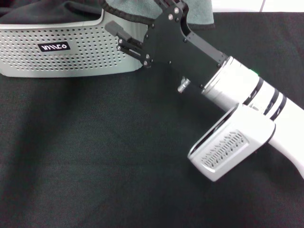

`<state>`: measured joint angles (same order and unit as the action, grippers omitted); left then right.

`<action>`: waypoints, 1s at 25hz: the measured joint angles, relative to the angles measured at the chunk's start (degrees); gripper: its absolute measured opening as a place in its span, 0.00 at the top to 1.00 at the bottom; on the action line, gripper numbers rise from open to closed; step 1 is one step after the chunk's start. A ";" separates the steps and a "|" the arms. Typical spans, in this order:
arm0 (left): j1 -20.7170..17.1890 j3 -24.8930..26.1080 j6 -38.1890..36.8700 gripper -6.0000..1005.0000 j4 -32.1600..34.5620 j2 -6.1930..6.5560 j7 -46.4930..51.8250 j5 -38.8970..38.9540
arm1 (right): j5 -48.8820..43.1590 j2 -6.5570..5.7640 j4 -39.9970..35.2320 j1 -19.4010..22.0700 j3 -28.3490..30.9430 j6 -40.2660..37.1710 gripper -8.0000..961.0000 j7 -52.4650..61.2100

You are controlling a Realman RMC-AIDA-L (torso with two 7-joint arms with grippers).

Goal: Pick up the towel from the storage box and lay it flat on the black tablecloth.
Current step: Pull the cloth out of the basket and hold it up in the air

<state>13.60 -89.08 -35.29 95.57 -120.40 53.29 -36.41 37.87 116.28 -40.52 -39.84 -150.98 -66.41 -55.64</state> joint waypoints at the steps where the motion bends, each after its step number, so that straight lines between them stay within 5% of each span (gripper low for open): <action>1: 0.02 -0.12 0.00 0.95 0.03 0.00 -0.01 0.01 | 0.00 0.00 0.04 -0.13 0.17 0.00 0.12 -0.06; 17: 0.72 -0.66 0.23 0.95 -0.13 -0.09 -0.03 0.05 | 1.47 0.00 0.67 -2.21 -0.44 0.43 0.12 2.79; 25: 0.54 -0.18 0.04 0.95 -0.45 0.13 -0.04 2.28 | 1.05 0.00 -1.17 5.16 -5.30 -4.93 0.13 15.78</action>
<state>14.14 -89.26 -35.25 95.12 -120.27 53.25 -34.13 38.92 116.28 -41.69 -34.68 -156.28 -71.35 -39.86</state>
